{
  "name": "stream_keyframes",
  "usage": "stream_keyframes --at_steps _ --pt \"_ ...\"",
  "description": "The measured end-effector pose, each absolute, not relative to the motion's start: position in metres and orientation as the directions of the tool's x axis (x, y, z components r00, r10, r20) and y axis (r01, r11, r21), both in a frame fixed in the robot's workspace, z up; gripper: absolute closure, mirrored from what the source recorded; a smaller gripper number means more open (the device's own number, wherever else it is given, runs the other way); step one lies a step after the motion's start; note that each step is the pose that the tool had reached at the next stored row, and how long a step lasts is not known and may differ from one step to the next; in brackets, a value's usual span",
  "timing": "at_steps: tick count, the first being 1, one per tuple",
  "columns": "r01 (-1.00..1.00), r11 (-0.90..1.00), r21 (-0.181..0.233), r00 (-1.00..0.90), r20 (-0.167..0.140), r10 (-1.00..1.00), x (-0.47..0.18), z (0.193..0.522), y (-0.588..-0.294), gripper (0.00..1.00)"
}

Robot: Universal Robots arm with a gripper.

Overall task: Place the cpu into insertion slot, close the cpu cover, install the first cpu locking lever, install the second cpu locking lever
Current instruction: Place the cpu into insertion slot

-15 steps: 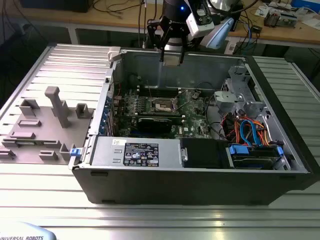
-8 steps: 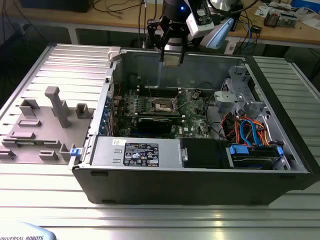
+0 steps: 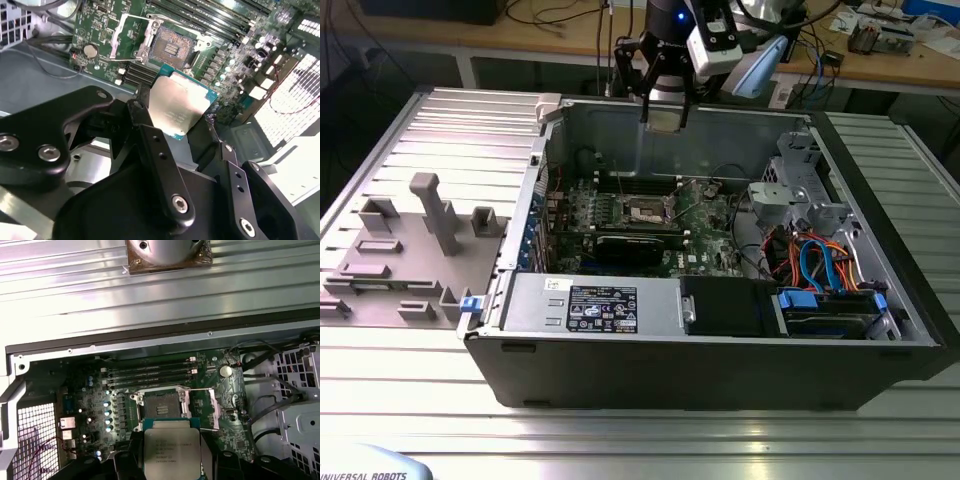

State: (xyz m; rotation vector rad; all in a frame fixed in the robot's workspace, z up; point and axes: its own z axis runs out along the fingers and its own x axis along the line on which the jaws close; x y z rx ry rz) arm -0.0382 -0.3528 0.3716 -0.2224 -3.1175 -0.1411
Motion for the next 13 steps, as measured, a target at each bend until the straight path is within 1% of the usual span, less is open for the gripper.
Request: stream_keyframes --at_steps 9,13 --pt "0.164 0.982 0.089 -0.986 0.019 0.163 -0.0382 0.3716 -0.3528 0.46" --pt "0.204 0.975 0.089 -0.979 0.019 0.203 -0.0382 0.3715 -0.3528 0.46"
